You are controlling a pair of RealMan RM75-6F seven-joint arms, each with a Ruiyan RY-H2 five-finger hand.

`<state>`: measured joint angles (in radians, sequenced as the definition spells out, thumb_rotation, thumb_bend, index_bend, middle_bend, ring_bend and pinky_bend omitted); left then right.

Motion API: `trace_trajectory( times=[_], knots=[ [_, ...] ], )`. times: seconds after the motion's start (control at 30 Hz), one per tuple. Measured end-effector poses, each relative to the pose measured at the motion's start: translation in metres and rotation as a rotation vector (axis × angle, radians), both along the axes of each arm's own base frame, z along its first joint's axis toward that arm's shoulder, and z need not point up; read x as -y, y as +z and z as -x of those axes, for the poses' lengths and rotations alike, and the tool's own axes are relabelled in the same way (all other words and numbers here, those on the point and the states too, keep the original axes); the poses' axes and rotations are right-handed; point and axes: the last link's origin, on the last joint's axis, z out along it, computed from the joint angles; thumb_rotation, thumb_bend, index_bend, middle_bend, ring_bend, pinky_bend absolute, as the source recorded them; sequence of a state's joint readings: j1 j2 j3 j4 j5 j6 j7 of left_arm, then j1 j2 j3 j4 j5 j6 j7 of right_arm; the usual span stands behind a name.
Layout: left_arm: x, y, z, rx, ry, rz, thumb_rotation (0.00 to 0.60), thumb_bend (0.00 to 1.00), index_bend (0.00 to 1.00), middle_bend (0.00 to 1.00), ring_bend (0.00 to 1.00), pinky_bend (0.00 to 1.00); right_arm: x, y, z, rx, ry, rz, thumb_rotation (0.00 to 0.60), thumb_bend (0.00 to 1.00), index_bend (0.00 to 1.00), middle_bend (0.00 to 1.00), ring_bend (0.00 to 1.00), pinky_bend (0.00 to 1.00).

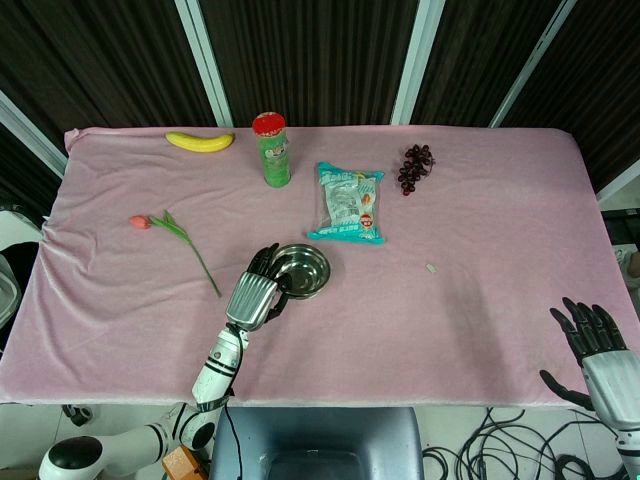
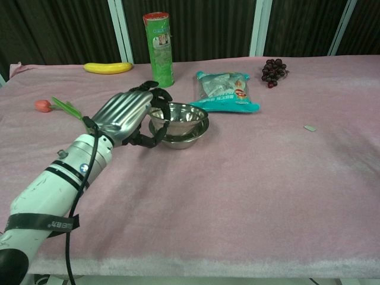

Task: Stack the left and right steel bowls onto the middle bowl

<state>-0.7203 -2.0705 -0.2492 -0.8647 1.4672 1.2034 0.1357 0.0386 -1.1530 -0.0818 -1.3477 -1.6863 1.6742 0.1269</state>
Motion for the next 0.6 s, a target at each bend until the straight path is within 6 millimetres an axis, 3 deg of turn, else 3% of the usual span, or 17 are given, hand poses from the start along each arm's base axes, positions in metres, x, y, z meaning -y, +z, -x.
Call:
trace_trajectory(
  times=[0.17,0.23,0.47,0.6],
  knots=[
    [-0.001,-0.014,0.007,-0.037,0.041,0.036,0.600,0.43,0.11,0.12,0.00,0.12,-0.002,0.002,0.001,0.010,0.001,0.007,0.600,0.35,0.04,0.00,0.00,0.00],
    [0.000,-0.013,0.008,-0.036,0.039,0.029,0.600,0.42,0.01,0.09,0.00,0.12,-0.003,0.002,0.001,0.011,0.001,0.006,0.600,0.35,0.04,0.00,0.00,0.00],
    [0.007,0.006,0.015,-0.020,0.027,0.025,0.600,0.38,0.00,0.00,0.00,0.12,-0.004,0.000,-0.002,0.018,-0.004,0.006,0.600,0.35,0.03,0.00,0.00,0.00],
    [0.019,0.033,0.029,-0.038,0.019,0.034,0.600,0.38,0.00,0.00,0.00,0.13,-0.005,-0.001,-0.005,0.009,-0.013,0.003,0.600,0.35,0.01,0.00,0.00,0.00]
  ],
)
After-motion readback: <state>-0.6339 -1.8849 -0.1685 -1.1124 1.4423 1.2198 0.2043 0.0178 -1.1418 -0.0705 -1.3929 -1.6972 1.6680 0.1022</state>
